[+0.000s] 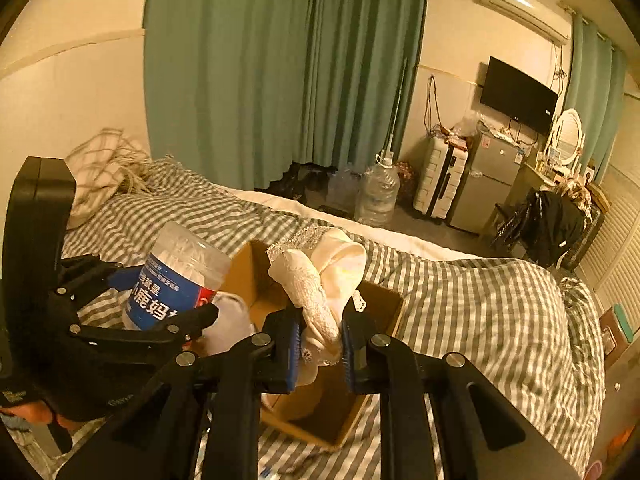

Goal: Organize objects
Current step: 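Lower the jar and cloth into the cardboard box and open both grippers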

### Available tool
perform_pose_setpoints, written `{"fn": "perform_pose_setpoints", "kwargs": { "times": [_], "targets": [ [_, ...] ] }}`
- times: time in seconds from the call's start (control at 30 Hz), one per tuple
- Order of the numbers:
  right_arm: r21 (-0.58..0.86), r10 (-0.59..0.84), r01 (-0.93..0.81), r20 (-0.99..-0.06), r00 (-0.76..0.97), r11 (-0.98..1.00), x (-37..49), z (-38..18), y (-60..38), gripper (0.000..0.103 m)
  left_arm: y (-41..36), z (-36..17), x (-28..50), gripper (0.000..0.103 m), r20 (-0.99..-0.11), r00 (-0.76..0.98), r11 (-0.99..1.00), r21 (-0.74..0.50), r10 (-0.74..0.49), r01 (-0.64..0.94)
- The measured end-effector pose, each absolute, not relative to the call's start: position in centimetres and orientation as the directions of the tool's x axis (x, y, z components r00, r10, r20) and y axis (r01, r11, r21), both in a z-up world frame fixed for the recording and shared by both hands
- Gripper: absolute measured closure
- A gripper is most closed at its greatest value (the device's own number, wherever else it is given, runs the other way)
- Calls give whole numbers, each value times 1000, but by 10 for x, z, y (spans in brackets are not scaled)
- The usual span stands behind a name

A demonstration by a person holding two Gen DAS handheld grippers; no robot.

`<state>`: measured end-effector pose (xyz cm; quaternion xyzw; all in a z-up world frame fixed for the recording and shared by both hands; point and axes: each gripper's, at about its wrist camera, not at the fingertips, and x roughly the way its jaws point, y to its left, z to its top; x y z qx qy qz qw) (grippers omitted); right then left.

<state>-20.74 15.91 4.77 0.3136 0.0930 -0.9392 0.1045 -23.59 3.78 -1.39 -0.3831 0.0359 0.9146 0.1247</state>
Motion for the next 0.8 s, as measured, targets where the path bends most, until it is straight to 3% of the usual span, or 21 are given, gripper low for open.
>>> {"fn": "perform_pose_setpoints", "kwargs": {
  "times": [0.27, 0.3, 0.37, 0.4, 0.43, 0.47, 0.8],
  "targets": [
    [-67, -133, 236, -667, -733, -969, -259, -2, 173, 89, 50, -49, -265, 40, -734, -648, -961, -21, 203, -277],
    [-59, -135, 234, -670, -730, -970, -262, -6, 174, 86, 50, -51, -265, 39, -735, -645, -961, -33, 208, -273],
    [-58, -126, 225, -680, -723, -973, -263, -11, 178, 67, 49, -51, -265, 35, -732, -646, -962, -48, 218, -270],
    [-61, -112, 205, -675, -730, -977, -260, -10, 181, 51, 49, -49, -264, 22, -725, -654, -963, -47, 215, -265],
    [-59, -104, 191, -665, -739, -980, -258, -6, 186, 41, 47, -47, -262, 15, -720, -662, -965, -40, 207, -258],
    [-51, -108, 185, -654, -749, -981, -254, -1, 191, 39, 45, -42, -257, 9, -712, -675, -968, -30, 196, -249],
    [-78, -96, 168, -564, -820, -983, -164, 76, 198, 22, 8, 7, -183, 8, -680, -719, -983, -15, 143, -182]
  ]
}}
